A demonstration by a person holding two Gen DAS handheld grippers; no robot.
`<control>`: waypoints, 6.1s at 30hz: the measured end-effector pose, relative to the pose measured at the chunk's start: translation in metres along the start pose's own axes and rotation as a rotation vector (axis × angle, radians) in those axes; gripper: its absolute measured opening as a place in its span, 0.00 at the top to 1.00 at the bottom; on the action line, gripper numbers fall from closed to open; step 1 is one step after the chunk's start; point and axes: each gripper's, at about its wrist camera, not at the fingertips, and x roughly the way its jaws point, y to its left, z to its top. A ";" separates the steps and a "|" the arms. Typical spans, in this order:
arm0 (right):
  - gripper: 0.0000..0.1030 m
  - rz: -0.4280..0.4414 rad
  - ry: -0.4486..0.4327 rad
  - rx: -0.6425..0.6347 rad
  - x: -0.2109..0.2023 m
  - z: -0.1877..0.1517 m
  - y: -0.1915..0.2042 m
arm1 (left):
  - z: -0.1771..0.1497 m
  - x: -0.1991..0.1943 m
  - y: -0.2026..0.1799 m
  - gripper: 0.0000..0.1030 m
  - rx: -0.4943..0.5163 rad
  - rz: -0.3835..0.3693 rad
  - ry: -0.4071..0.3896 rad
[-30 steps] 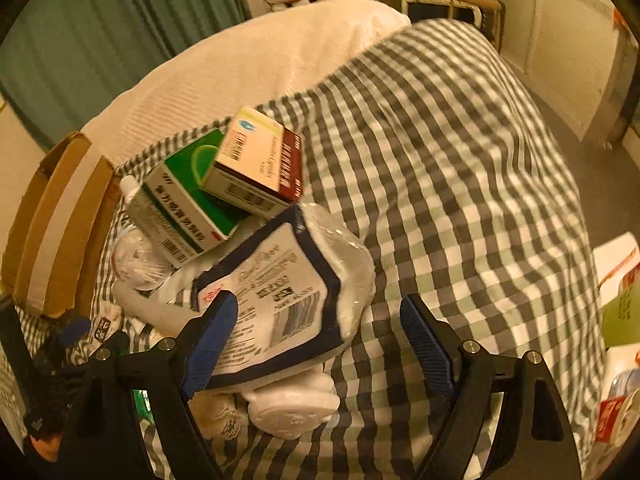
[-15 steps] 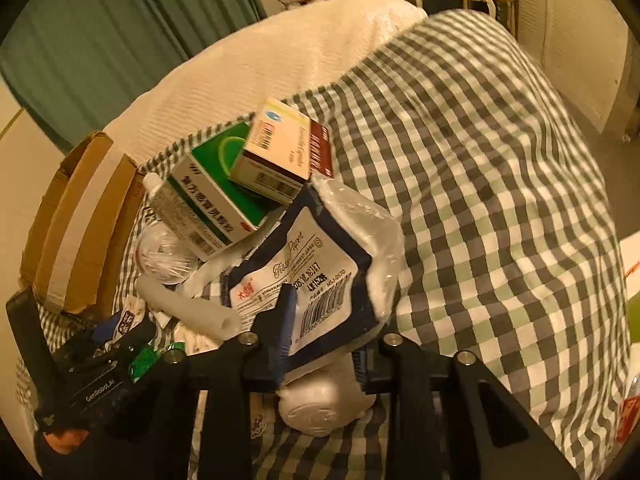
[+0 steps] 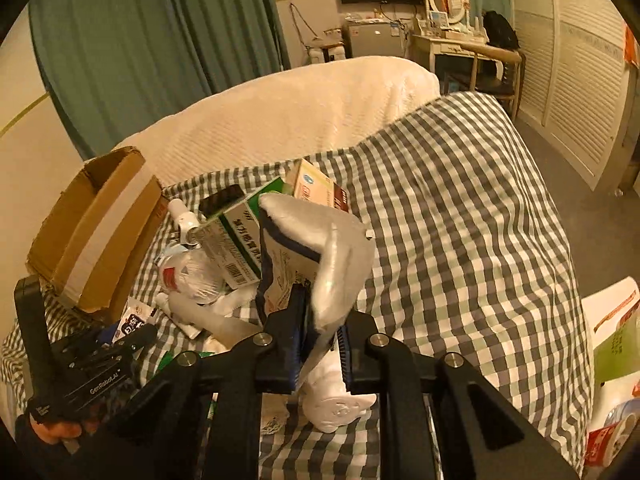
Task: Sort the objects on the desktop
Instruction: 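Grasp the white snack packet with left tool while right tool grasps black-white bag, then carry both packets over the cardboard box and open both tools to drop them, then move both tools back over the pile of items, then grasp the green packet with left tool while right tool grasps white ceramic figurine, then carry packet and figurine over the cardboard box and open both tools to drop them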
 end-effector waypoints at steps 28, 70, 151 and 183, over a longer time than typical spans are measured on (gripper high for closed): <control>0.89 0.095 -0.196 -0.181 -0.081 0.048 0.076 | 0.074 -0.128 0.046 0.64 -0.044 0.118 -0.324; 0.53 0.363 -0.040 -0.319 0.112 0.111 0.338 | 0.117 -0.067 0.230 0.14 -0.230 0.379 -0.270; 0.51 -0.114 0.138 -0.181 0.012 -0.058 0.007 | -0.019 -0.020 -0.052 0.55 0.084 0.042 0.004; 0.51 0.247 -0.170 -0.391 -0.036 0.118 0.225 | 0.139 -0.147 0.140 0.55 -0.184 0.242 -0.414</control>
